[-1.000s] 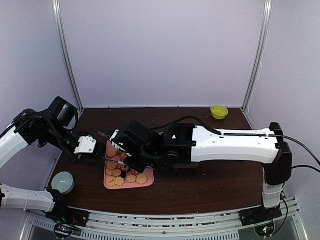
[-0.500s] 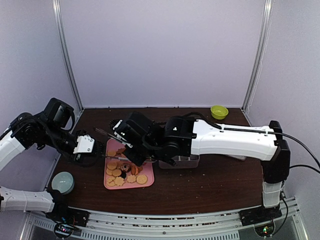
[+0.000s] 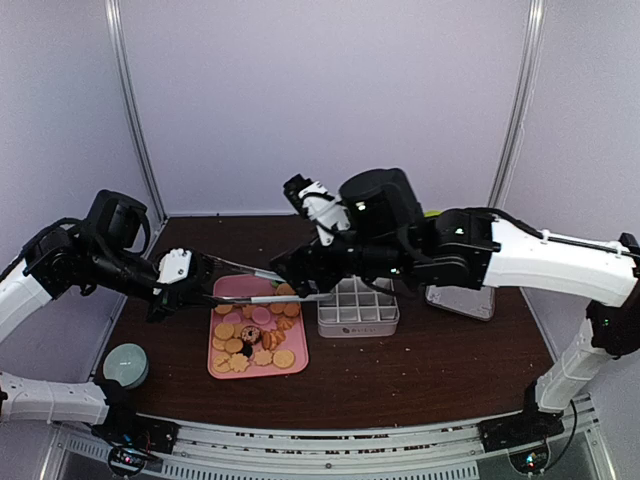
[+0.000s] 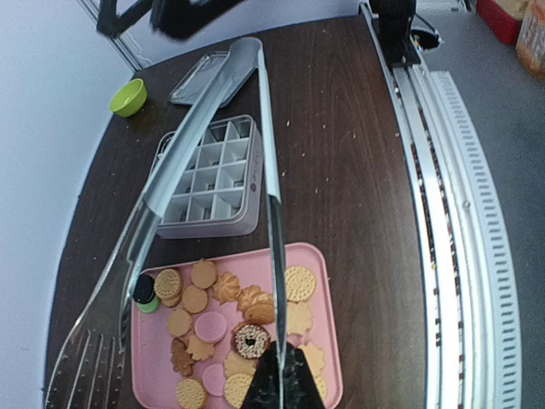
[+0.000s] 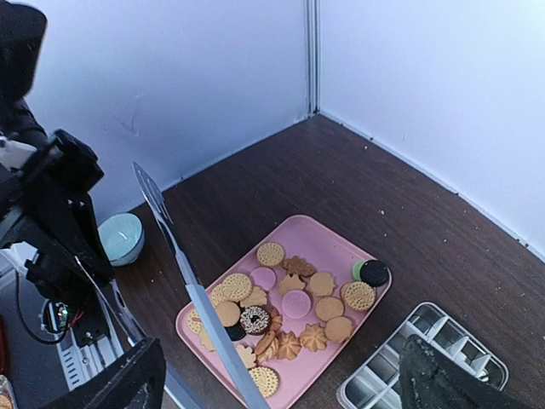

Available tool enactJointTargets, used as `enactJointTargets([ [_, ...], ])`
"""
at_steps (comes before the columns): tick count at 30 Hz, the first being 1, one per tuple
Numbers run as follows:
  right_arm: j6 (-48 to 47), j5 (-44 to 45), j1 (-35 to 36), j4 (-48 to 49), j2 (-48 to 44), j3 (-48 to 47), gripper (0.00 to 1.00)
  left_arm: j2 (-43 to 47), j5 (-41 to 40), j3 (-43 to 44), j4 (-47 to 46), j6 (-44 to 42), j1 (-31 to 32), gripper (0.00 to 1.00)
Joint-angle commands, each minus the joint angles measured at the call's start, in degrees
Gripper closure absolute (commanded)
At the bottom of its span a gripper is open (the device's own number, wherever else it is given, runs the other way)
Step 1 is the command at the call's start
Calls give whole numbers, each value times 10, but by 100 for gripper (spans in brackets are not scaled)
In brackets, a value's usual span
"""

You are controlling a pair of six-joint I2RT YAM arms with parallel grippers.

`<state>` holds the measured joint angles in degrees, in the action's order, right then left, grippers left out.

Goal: Pack the cookies
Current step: Pass from the right arm to the left, then pass from the left arm to the right

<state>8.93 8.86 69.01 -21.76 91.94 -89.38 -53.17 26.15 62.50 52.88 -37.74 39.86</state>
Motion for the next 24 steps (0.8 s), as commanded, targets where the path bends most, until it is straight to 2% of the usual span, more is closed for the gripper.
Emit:
enactJointTargets([
  [1,49,-117,-46,162,-118,127,2,-16,99,34,-83,155,1,100],
  [6,100,-180,-87,302,-220,265,0,-42,189,52,-135,288,-4,100],
  [12,125,-215,-94,416,-266,358,0,-65,274,66,-235,459,-39,100],
  [17,138,-265,-95,504,-255,387,0,-77,322,62,-302,554,-56,100],
  [24,174,-319,-99,586,-175,343,1,-78,358,40,-380,636,-63,100],
])
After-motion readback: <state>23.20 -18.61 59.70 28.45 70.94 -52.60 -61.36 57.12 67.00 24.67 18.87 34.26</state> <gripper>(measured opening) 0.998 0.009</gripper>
